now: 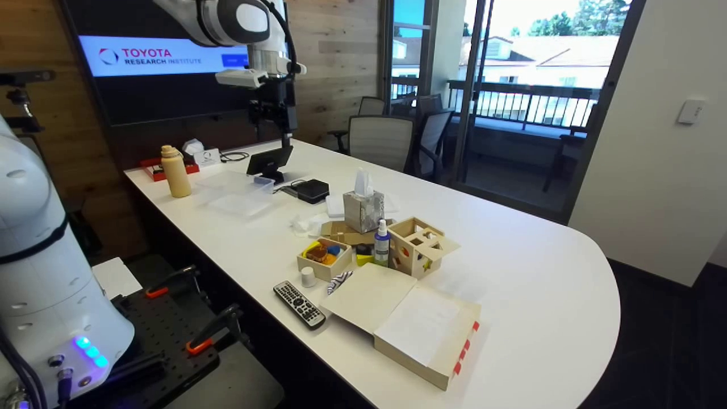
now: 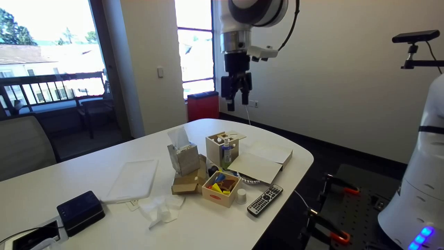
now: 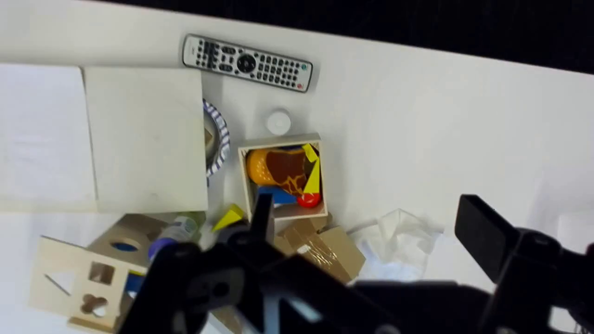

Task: Use the napkin to wipe the book

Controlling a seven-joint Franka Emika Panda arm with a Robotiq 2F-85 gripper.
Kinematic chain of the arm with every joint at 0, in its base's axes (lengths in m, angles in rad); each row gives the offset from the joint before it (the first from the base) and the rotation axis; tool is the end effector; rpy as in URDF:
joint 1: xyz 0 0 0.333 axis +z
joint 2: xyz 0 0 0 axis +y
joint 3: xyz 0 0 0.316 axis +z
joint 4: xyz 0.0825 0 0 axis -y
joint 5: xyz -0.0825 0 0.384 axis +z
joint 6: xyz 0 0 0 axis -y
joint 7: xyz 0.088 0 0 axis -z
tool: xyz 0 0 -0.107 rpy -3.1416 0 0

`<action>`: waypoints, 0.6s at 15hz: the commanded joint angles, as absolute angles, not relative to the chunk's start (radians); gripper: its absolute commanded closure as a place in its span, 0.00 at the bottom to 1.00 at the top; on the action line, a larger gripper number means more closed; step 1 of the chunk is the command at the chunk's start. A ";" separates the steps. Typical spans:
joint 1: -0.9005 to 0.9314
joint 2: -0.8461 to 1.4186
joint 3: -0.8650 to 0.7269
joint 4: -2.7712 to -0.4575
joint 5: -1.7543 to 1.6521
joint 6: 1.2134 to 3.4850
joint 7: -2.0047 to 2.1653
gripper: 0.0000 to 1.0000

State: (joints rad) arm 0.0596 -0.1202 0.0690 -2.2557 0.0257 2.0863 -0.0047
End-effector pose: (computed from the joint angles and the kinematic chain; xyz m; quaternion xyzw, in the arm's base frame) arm 0.4909 0.0652 0.4095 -0.9979 -0.0596 0.0251 0.0053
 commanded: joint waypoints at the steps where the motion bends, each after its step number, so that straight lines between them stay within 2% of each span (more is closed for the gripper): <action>1: 0.099 0.114 0.103 -2.160 0.043 2.296 -0.025 0.00; 5: 0.136 0.386 0.128 -2.057 -0.002 2.540 -0.006 0.00; 9: 0.186 0.661 0.110 -1.895 -0.045 2.689 0.003 0.00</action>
State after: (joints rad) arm 0.1549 0.4755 0.1251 -2.0462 -0.0108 2.6339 -0.0058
